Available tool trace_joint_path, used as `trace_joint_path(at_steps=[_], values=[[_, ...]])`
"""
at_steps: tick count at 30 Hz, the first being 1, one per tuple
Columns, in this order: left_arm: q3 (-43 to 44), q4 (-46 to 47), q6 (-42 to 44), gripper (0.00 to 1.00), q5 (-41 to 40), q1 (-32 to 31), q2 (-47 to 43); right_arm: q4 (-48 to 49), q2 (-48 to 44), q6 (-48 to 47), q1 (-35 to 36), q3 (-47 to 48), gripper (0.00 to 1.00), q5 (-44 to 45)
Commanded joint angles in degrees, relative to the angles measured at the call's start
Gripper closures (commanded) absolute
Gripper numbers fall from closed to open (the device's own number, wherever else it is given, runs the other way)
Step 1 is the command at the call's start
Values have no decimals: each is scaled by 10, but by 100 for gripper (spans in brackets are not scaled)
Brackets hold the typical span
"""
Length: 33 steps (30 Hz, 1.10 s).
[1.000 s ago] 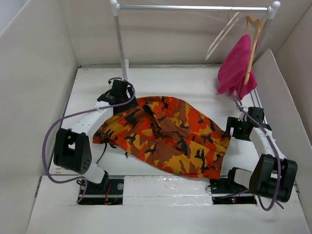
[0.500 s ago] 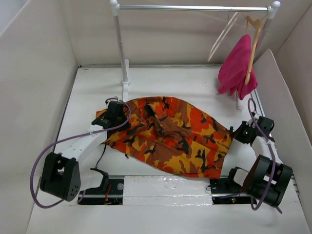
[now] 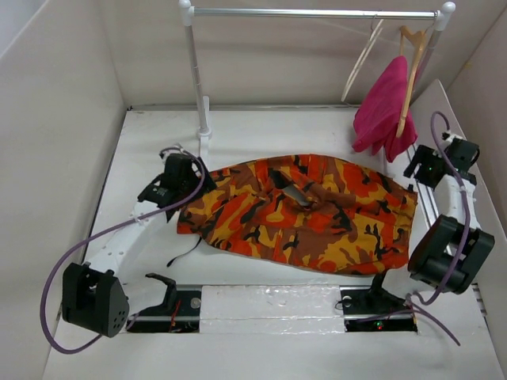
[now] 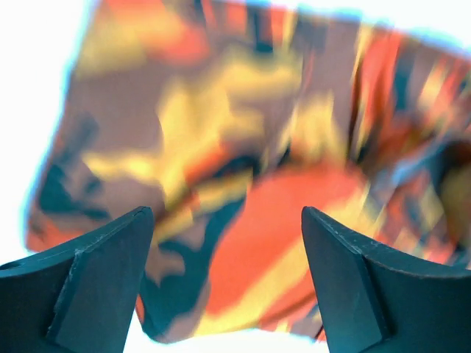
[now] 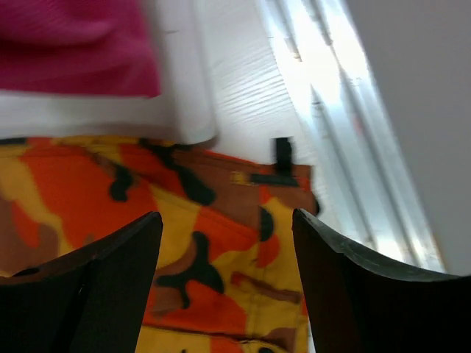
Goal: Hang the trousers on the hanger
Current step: Flatten out the trousers at the center of the board.
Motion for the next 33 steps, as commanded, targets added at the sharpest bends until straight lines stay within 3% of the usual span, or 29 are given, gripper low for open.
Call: trace_joint_path(at_steps=[1,3,7,8,10,11,12,14,17,19,33], values=[[42,40,-11,22,-35,67,16,-13,-66,-33,48,-47,24,-55],[39,48,-42,22,9,137,35,8,-118,-23,75,-115,27,-92],[1,53,-63,23,69,220,61,-10,-256,-32,190,-233,53,-105],[-12,66,-63,23,87,232,62,-20,-311,-27,246,-267,76,-118],[-42,80,-59,23,121,264,77,-25,-361,-13,306,-299,95,-133],[-45,81,-57,23,143,264,85,-36,-384,-5,361,-317,96,-125],[-44,81,-33,27,149,257,90,-45,-420,-4,386,-322,96,-121],[-34,76,0,34,131,228,100,-51,-446,15,451,-334,84,-127],[13,83,59,42,92,133,103,-27,-454,24,510,-353,55,-123],[109,33,87,42,30,52,164,-15,-413,22,570,-343,44,-100],[296,-20,149,37,-76,-75,378,51,-324,51,678,-299,43,-78]])
